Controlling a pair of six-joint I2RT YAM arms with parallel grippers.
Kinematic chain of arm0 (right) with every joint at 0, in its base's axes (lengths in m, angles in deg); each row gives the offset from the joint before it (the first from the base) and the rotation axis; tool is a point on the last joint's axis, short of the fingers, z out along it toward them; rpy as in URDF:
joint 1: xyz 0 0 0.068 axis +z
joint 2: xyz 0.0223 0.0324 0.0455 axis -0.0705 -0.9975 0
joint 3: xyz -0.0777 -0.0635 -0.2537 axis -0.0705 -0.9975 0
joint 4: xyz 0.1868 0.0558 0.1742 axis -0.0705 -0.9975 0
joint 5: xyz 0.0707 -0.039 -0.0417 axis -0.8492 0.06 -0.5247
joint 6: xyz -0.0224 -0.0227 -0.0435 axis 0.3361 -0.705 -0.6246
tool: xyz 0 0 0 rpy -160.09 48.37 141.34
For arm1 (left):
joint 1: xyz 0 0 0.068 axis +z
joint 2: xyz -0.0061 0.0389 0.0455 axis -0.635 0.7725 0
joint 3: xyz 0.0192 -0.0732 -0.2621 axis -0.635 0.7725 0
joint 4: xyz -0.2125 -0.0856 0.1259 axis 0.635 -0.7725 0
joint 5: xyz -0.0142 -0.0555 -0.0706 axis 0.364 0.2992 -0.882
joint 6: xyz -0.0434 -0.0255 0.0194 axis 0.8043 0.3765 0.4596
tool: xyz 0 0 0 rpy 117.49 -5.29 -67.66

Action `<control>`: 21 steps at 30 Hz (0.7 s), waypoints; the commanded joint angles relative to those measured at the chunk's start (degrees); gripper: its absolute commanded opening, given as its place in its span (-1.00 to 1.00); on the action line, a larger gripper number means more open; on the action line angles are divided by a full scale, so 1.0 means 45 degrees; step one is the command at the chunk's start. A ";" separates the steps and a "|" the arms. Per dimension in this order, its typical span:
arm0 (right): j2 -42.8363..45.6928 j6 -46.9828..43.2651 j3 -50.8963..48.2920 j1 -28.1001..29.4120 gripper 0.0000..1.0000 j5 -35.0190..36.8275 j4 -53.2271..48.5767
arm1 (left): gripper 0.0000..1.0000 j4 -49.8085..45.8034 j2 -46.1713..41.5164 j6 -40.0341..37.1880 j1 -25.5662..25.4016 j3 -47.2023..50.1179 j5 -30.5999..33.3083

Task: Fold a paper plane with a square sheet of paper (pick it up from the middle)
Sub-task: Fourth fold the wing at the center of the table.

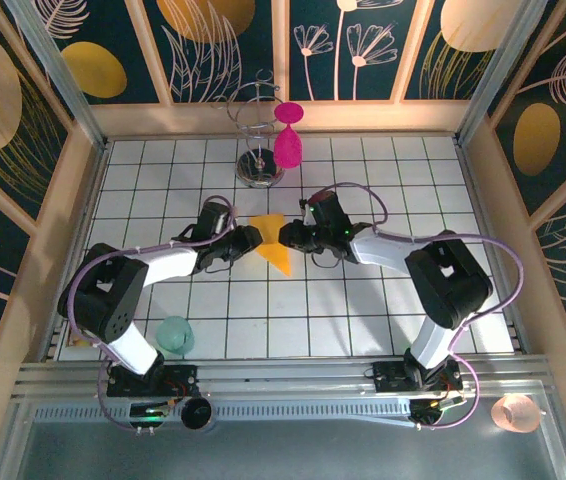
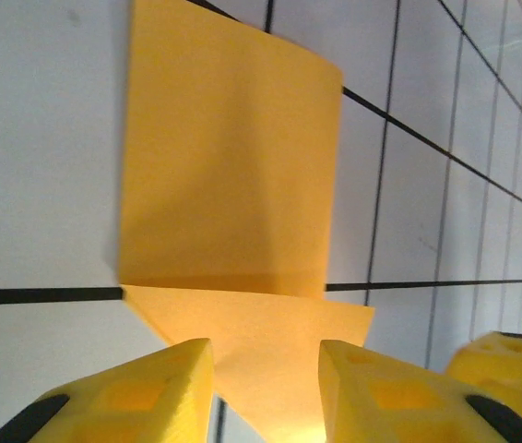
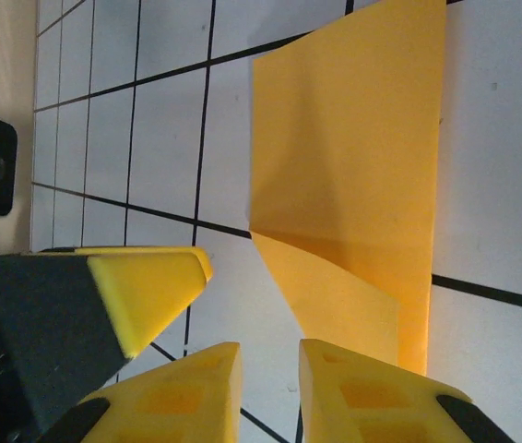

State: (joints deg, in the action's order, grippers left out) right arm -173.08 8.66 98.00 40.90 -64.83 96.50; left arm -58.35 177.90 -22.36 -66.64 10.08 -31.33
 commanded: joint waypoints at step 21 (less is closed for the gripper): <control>-0.2678 -0.0200 0.0713 -0.0087 -0.63 0.0011 -0.0676 | -0.39 0.0783 0.1261 0.2040 -0.0083 0.0334 -0.0210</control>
State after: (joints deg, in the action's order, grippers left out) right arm -183.28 8.42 100.27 40.82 -65.39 95.38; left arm -55.27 182.55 -13.96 -66.82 12.64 -31.84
